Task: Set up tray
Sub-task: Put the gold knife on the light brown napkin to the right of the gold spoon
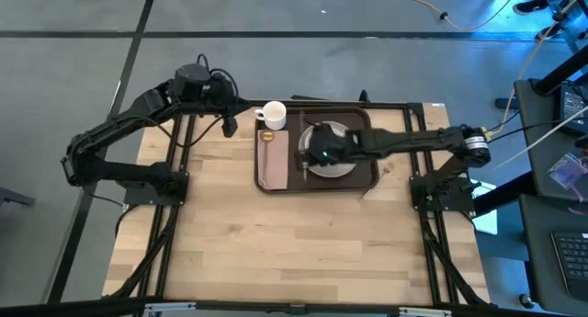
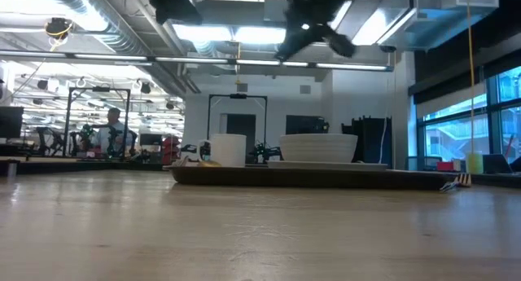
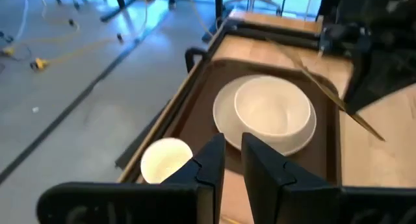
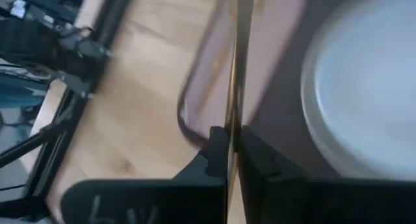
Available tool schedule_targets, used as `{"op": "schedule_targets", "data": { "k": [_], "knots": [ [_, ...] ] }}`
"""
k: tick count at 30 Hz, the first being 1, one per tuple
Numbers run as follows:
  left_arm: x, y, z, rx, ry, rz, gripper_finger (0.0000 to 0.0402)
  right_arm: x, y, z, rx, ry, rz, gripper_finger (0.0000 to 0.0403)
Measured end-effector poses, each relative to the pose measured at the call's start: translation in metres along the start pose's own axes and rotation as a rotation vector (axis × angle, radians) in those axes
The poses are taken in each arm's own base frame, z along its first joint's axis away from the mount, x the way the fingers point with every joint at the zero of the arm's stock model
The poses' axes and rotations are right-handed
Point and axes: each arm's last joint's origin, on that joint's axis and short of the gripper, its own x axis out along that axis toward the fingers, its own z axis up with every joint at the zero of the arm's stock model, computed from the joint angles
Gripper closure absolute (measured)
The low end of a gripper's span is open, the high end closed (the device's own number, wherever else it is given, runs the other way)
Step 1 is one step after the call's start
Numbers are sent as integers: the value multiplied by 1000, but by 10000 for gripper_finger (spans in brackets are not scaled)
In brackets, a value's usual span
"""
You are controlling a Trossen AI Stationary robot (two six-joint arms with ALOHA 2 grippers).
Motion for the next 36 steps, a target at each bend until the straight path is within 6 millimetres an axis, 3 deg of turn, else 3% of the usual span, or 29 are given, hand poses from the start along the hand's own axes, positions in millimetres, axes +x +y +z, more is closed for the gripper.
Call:
{"op": "schedule_targets", "data": {
  "k": [8,13,21,36],
  "knots": [
    [7,5,5,-156,-40,14,320,3,35,32,-259,-272,-87,395],
    [7,4,18,-215,-173,-9,275,4,45,49,-362,-377,-156,395],
    [4,-1,32,-311,-321,-47,215,9,48,69,-444,-409,-164,395],
    [40,1,41,-373,-380,-86,208,8,53,76,-483,-421,-70,395]
  ]
}}
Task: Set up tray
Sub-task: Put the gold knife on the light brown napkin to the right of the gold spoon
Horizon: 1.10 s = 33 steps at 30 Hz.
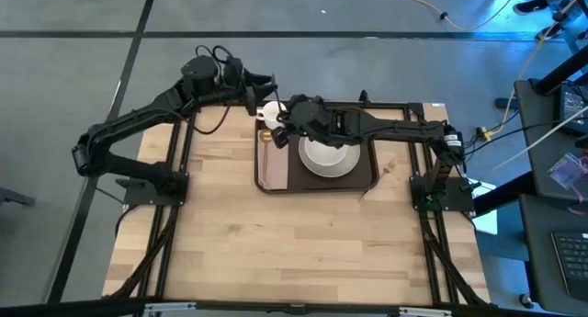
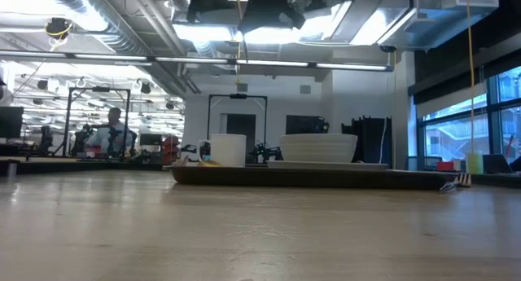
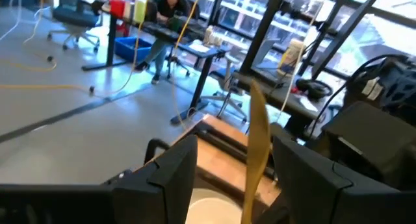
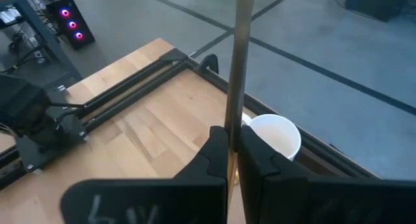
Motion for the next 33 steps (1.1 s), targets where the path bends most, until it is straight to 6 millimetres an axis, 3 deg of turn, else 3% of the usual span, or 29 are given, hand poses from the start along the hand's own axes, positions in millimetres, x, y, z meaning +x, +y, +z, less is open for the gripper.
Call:
{"op": "schedule_targets", "data": {
  "k": [8,20,28,33],
  "knots": [
    [10,1,1,-42,-35,-30,232,0,0,0,-20,3,-2,395],
    [8,0,3,28,-55,-42,391,0,-1,0,-21,5,-4,396],
    [8,0,3,53,-46,-68,399,0,-1,0,-26,2,-1,401],
    [7,5,4,48,-30,-95,399,-1,-2,-2,-116,24,-9,386]
  ]
}}
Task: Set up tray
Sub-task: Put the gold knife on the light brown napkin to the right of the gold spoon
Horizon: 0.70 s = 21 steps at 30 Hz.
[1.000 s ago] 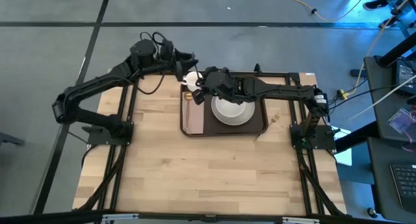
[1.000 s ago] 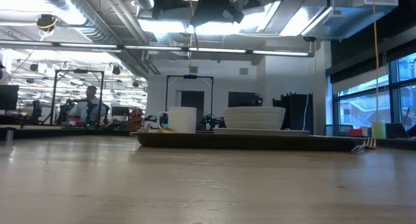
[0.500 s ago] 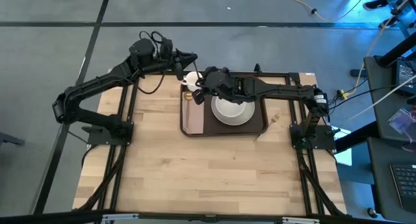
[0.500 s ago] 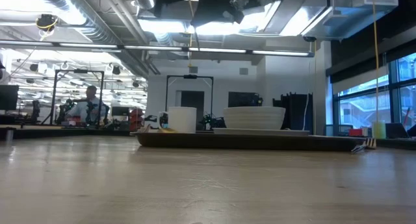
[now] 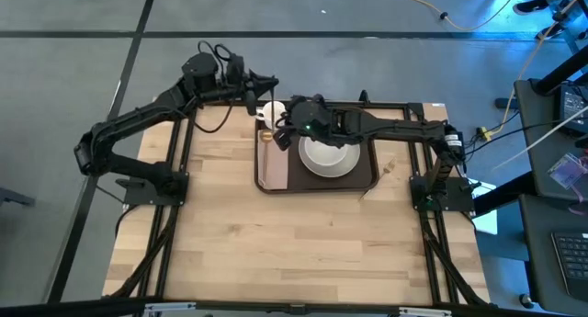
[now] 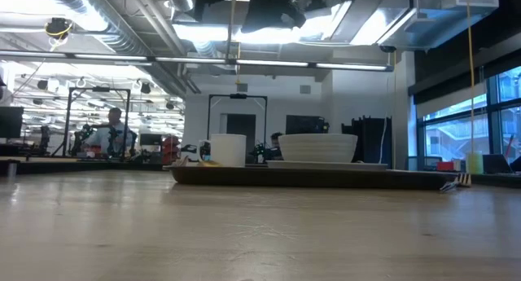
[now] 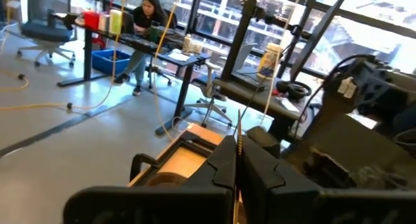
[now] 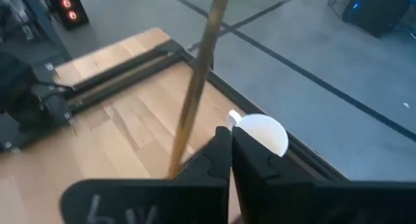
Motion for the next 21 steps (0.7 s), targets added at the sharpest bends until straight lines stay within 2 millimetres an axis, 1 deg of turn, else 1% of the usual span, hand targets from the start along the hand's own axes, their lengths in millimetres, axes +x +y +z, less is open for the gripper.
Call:
{"op": "schedule_targets", "data": {
  "k": [2,4,8,11,12,14,17,21],
  "knots": [
    [-2,6,1,-5,9,13,399,-2,-2,-1,-11,25,3,371],
    [-6,15,3,-27,16,5,399,-8,-4,-2,-20,60,29,348],
    [-15,31,8,-79,42,-77,399,-24,-12,-3,25,165,94,285],
    [-18,42,2,-131,73,-113,400,-39,-23,-10,66,280,45,243],
    [-18,47,-4,-152,78,-115,400,-44,-26,-12,66,301,17,233],
    [-17,55,-22,-211,90,-114,400,-54,-32,-16,60,333,-65,219],
    [-15,63,-50,-287,47,-185,400,-65,-36,-19,71,342,-144,210],
    [-19,65,-88,-357,-12,-256,400,-67,-35,-21,97,350,-151,209]
  ]
}}
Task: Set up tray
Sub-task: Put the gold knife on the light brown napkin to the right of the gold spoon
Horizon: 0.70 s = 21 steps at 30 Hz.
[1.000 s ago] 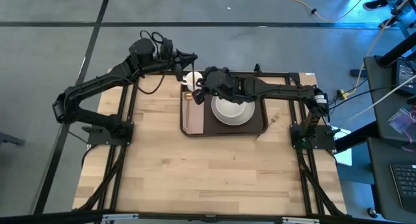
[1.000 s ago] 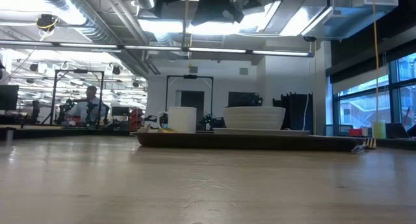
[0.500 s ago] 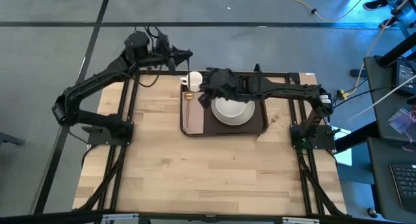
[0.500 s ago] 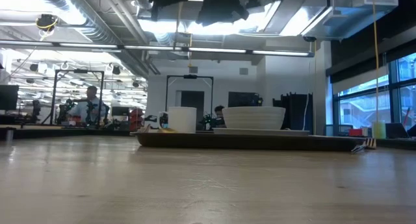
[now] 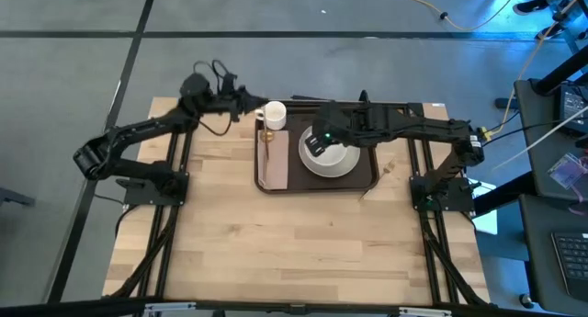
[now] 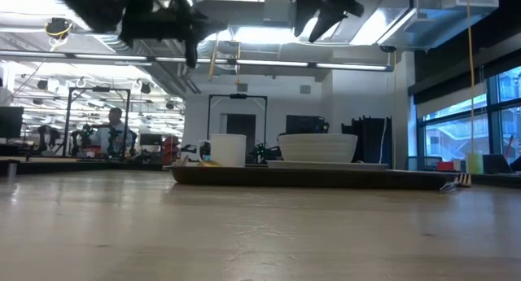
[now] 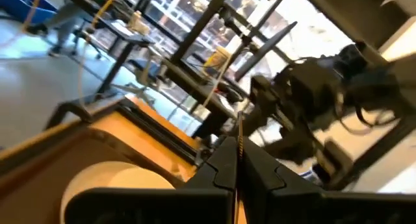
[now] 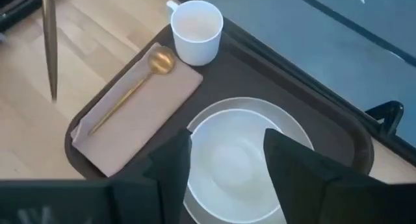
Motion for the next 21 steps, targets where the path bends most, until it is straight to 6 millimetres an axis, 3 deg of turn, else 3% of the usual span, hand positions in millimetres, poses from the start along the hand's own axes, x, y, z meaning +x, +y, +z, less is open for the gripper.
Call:
{"op": "schedule_targets", "data": {
  "k": [11,21],
  "knots": [
    [-14,15,-70,-89,-1,43,400,36,25,-18,83,108,309,208],
    [-7,19,-91,-173,-61,131,400,72,40,-32,237,-81,424,208]
  ]
}}
